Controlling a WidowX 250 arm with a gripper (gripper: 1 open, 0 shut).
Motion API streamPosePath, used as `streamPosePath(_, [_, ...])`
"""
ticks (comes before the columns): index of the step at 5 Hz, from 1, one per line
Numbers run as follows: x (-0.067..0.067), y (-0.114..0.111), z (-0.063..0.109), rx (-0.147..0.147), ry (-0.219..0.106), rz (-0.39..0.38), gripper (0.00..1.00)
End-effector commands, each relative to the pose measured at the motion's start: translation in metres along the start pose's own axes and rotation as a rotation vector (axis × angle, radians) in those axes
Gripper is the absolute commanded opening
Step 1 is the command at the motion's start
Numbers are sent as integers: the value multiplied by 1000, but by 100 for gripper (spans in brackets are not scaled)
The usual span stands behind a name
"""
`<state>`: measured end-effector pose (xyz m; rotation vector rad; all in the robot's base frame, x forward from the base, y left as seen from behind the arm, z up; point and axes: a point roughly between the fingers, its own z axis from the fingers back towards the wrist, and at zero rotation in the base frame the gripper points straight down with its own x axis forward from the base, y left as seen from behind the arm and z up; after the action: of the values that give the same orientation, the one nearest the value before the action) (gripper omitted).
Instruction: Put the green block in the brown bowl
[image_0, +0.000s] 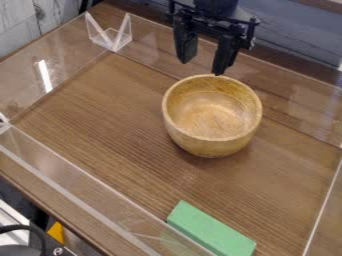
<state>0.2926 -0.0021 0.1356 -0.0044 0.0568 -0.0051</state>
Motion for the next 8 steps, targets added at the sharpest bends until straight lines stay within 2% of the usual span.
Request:
streamPosePath(1, [-11, -8, -1, -12, 17, 40, 100])
streamPosePath(2, [-40, -29, -10, -38, 61, 66, 100])
streamPosePath(3, [-66, -47, -18, -56, 79, 109, 100])
streamPosePath(4, [-92, -69, -30, -69, 78, 167, 100])
streamPosePath(5, [-113, -82, -46, -72, 68, 221, 100])
streamPosePath(6, [-111, -90, -62, -101, 44, 383, 0])
streamPosePath(7, [-112, -94, -71, -122, 14, 572, 100])
streamPosePath(8, [-110, -97, -80, -136, -18, 728, 100])
